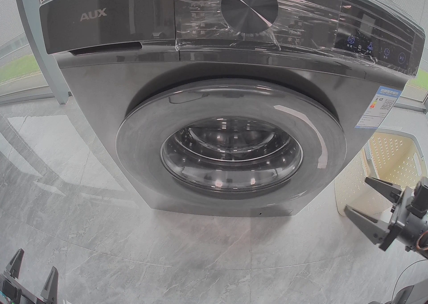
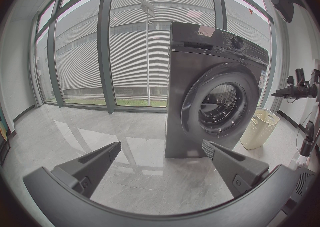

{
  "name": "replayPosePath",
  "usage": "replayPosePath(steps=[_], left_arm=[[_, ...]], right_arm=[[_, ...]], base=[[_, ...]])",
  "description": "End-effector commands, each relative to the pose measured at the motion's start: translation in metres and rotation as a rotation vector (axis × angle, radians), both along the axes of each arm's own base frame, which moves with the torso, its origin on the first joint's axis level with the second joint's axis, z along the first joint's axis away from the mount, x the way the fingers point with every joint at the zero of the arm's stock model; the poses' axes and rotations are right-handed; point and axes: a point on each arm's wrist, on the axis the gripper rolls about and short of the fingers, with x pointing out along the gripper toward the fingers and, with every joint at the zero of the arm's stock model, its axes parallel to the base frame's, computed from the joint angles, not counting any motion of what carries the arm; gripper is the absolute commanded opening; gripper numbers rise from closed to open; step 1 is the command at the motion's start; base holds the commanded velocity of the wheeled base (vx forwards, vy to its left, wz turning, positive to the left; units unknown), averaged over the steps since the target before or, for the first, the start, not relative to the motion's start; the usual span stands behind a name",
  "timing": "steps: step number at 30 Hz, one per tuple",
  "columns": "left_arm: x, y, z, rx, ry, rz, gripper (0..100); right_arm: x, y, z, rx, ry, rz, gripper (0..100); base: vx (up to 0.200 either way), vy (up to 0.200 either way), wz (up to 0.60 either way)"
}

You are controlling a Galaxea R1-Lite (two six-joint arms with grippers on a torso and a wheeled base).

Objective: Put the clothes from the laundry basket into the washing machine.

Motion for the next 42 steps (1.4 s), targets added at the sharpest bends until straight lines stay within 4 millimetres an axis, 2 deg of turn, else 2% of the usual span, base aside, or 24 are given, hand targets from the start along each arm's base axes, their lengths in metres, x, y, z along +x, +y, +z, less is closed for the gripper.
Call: replayPosePath(steps=[1, 3, 6, 12, 22, 24, 28, 31, 38, 42], left_arm=[[0.0, 0.0, -0.005, 0.001, 0.002, -0.001, 100], [0.0, 0.0, -0.005, -0.001, 0.002, -0.001, 100], [0.0, 0.0, -0.005, -0.001, 0.002, -0.001, 100], [0.0, 0.0, -0.005, -0.002, 0.002, -0.001, 100], [0.0, 0.0, -0.005, -0.002, 0.002, 0.002, 100], [0.0, 0.0, -0.005, -0.002, 0.002, 0.002, 100], [0.0, 0.0, -0.005, -0.004, 0.002, 0.002, 100], [0.0, 0.0, -0.005, -0.002, 0.002, 0.0, 100], [0.0, 0.0, -0.005, -0.004, 0.002, 0.002, 100], [0.0, 0.0, -0.005, -0.008, 0.002, 0.003, 100]], right_arm=[[-0.055, -0.05, -0.006, 0.027, -0.142, -0.212, 100], [-0.078, -0.061, -0.013, 0.008, -0.167, -0.306, 100], [-0.098, -0.067, -0.024, 0.01, -0.185, -0.363, 100], [-0.124, -0.07, -0.051, -0.001, -0.181, -0.456, 100], [-0.123, -0.069, -0.056, -0.007, -0.185, -0.618, 100], [-0.123, -0.068, -0.056, -0.012, -0.189, -0.616, 100], [-0.125, -0.068, -0.07, -0.026, -0.177, -0.595, 100], [-0.125, -0.069, -0.086, -0.049, -0.082, -0.601, 100], [-0.125, -0.07, -0.087, -0.061, -0.06, -0.687, 100], [-0.125, -0.068, -0.088, -0.039, -0.053, -0.599, 100]], base=[[0.0, 0.0, 0.0], [0.0, 0.0, 0.0], [0.0, 0.0, 0.0], [0.0, 0.0, 0.0], [0.0, 0.0, 0.0], [0.0, 0.0, 0.0], [0.0, 0.0, 0.0], [0.0, 0.0, 0.0], [0.0, 0.0, 0.0], [0.0, 0.0, 0.0]])
